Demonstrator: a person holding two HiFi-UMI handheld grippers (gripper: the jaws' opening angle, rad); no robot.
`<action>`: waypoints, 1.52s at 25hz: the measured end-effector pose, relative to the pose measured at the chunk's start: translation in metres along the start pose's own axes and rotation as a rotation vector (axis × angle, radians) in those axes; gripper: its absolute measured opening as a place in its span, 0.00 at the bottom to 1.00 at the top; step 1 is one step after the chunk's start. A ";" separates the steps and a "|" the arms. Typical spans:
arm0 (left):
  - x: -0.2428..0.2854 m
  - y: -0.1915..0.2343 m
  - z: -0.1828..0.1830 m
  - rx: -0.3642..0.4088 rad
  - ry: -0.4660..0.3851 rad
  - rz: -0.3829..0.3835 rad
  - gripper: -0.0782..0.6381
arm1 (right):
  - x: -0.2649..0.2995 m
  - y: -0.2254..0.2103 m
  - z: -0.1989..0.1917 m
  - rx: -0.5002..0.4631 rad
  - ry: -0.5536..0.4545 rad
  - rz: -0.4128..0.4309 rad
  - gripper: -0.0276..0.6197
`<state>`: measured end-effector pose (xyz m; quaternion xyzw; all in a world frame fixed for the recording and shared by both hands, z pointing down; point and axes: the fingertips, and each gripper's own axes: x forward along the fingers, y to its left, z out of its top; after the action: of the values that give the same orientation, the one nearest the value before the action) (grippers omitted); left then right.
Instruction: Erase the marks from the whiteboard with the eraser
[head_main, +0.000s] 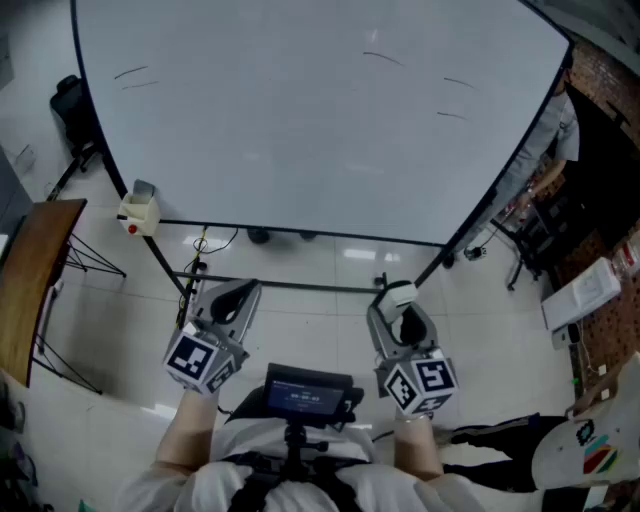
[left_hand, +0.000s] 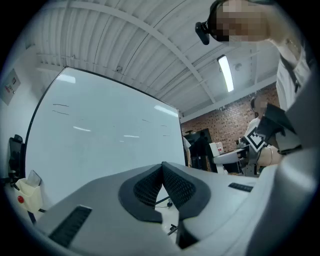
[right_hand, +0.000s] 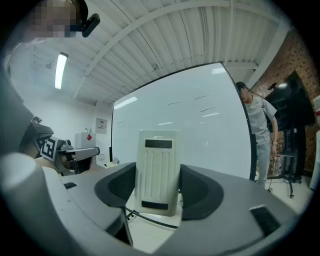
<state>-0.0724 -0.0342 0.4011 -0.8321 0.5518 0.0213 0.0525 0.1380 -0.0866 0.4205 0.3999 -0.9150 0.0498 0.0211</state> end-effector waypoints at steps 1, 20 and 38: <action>0.006 0.004 0.001 0.004 -0.006 -0.002 0.12 | 0.005 -0.003 0.003 -0.002 -0.007 -0.003 0.45; 0.151 0.160 0.028 0.052 -0.122 -0.128 0.12 | 0.176 -0.065 0.089 -0.083 -0.139 -0.188 0.45; 0.200 0.189 0.035 0.062 -0.173 -0.099 0.12 | 0.269 -0.071 0.290 -0.483 -0.369 -0.193 0.45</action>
<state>-0.1681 -0.2861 0.3356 -0.8515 0.5037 0.0732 0.1264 0.0084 -0.3621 0.1586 0.4705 -0.8467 -0.2442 -0.0462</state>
